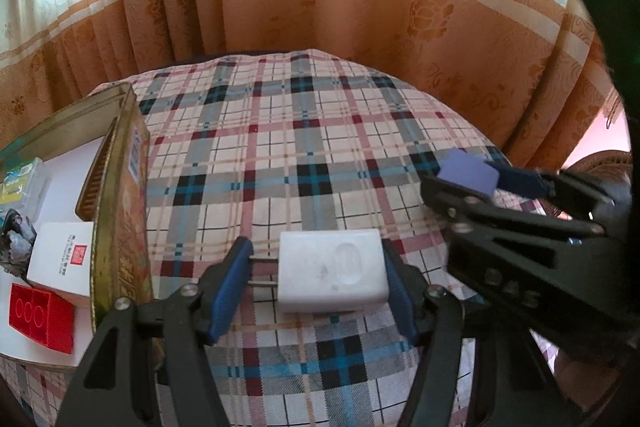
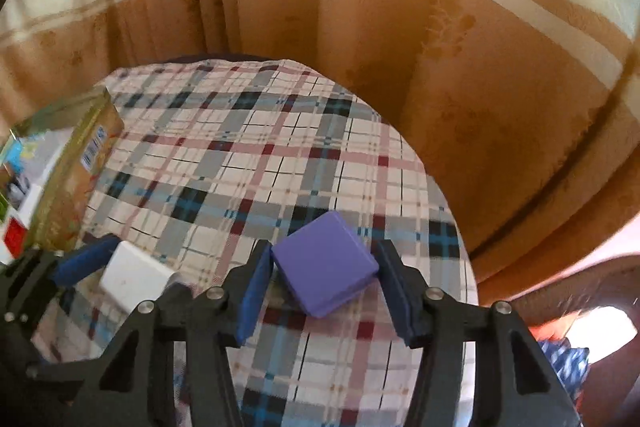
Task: Organize rigid objects
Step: 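Grasp the purple cube with the right gripper while the left gripper holds the charger, then carry charger over tin with left gripper while right gripper carries purple cube there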
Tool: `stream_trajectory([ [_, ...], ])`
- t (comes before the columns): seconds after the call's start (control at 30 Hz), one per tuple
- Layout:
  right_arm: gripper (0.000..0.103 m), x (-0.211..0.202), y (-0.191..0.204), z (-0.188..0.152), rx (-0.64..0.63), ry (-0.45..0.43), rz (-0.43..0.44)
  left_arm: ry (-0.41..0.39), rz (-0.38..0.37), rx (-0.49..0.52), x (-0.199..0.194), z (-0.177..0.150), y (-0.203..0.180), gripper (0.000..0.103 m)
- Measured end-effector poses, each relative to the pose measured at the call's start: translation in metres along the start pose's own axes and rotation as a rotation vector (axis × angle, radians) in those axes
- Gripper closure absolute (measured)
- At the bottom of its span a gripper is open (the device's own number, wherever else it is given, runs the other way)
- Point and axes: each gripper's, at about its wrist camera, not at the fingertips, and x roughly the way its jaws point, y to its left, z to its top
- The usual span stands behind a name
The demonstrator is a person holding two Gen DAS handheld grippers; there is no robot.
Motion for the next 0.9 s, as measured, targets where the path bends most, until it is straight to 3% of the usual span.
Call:
stream_trajectory([
  [0.17, 0.048, -0.022, -0.022, -0.021, 0.196, -0.105, 0.073, -0.011, -0.016, -0.014, -0.003, -0.001, 0.001, 0.039],
  [0.37, 0.047, -0.052, -0.032, -0.035, 0.288, -0.237, 0.032, -0.093, -0.009, -0.007, -0.019, -0.004, -0.002, 0.039],
  [0.77, 0.047, -0.066, -0.036, -0.056, 0.421, -0.251, -0.020, -0.196, -0.049, 0.031, -0.046, -0.016, -0.006, 0.039],
  [0.9, 0.047, -0.075, -0.031, -0.063, 0.429, -0.279, -0.037, -0.226, -0.110, 0.033, -0.057, -0.024, -0.001, 0.039],
])
